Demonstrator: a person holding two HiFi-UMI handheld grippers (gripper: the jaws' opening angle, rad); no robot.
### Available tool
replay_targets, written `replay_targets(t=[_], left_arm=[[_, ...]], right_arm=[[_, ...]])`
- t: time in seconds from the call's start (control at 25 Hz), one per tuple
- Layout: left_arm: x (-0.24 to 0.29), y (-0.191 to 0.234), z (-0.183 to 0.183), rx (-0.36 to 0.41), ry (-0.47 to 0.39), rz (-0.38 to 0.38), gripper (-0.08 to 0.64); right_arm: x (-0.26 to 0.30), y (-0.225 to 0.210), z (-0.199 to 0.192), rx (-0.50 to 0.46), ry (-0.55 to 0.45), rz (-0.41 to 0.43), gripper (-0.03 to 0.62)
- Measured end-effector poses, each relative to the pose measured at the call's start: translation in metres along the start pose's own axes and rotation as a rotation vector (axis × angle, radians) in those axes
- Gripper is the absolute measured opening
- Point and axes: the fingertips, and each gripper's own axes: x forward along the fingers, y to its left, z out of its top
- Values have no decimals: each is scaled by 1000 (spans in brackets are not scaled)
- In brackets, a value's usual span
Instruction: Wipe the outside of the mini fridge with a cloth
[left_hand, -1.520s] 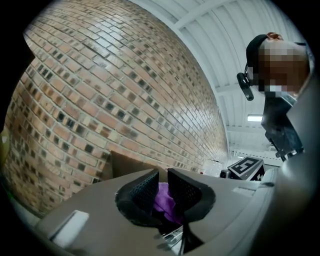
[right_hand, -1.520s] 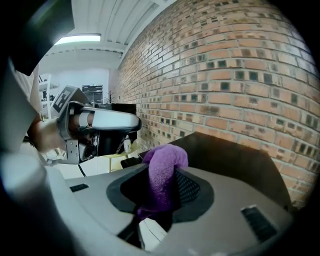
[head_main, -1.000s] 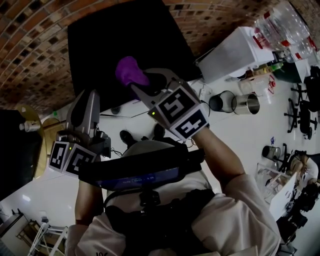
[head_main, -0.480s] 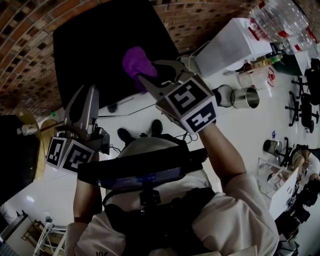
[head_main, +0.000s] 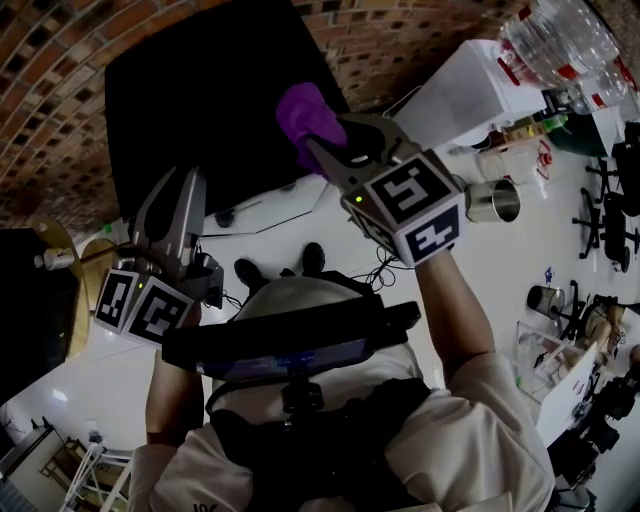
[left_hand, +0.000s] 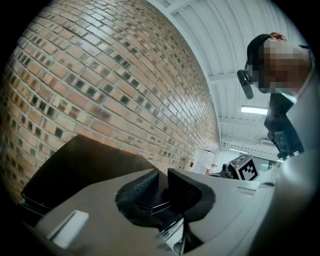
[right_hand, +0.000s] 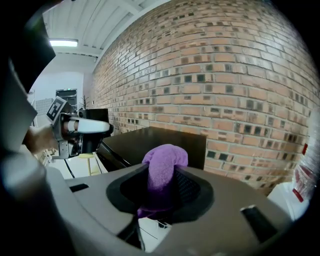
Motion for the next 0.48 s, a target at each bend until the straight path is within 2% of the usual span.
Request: replay_targets(t=[0.48], left_arm=[[0, 1, 4, 11, 11, -23, 44]], right_arm=[[-12, -26, -4, 47, -11, -71, 130]])
